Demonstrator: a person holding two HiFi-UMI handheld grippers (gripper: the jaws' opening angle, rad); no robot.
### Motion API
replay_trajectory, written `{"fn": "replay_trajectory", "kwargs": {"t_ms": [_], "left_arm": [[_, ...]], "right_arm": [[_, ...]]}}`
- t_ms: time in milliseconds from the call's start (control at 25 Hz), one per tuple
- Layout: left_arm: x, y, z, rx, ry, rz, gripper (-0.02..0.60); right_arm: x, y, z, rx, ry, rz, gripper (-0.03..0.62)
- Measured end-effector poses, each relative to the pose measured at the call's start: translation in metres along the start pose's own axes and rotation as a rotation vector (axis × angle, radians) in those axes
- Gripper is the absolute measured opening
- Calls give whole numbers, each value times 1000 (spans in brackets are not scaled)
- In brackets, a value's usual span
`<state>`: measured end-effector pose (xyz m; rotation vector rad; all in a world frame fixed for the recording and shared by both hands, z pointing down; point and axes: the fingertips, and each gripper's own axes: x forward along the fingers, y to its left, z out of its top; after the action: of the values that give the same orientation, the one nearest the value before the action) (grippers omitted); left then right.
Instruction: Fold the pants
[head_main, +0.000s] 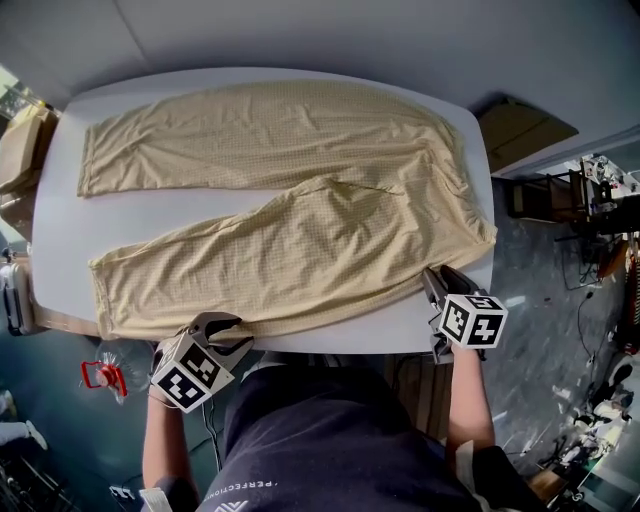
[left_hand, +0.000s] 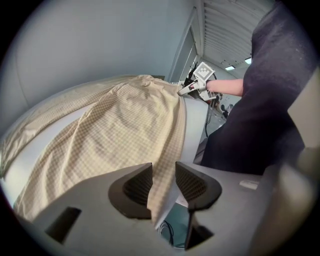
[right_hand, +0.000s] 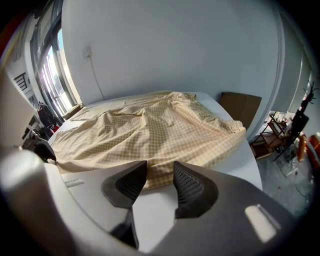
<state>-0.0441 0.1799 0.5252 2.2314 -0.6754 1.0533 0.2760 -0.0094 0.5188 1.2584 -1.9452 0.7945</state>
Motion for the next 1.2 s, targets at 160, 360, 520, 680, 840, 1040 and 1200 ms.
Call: {"fn": "replay_trajectory", "kwargs": {"t_ms": [160, 360, 520, 680, 840, 1040, 1200], "left_arm": [[3, 3, -1, 13, -14, 96, 98], [2, 10, -5, -48, 12, 184, 3], [2, 9, -3, -73, 26, 213, 3], [-1, 4, 3, -33, 19, 251, 8], [-2, -9, 4, -56, 21, 235, 59], [11, -18, -5, -18, 58, 246, 124], [10, -16, -6, -48, 37, 273, 95]], "right_arm": [[-1, -4, -6, -33, -8, -25, 153], [-3, -3, -8, -56, -11, 4, 58], [-5, -1, -9, -68, -22, 39, 26], [-8, -4, -9, -61, -32, 66, 25], [-12, -4, -11, -52, -33, 96, 26], [-18, -3, -7, -41, -61, 132, 25], [-21, -3, -6, -39, -69, 148, 25]]}}
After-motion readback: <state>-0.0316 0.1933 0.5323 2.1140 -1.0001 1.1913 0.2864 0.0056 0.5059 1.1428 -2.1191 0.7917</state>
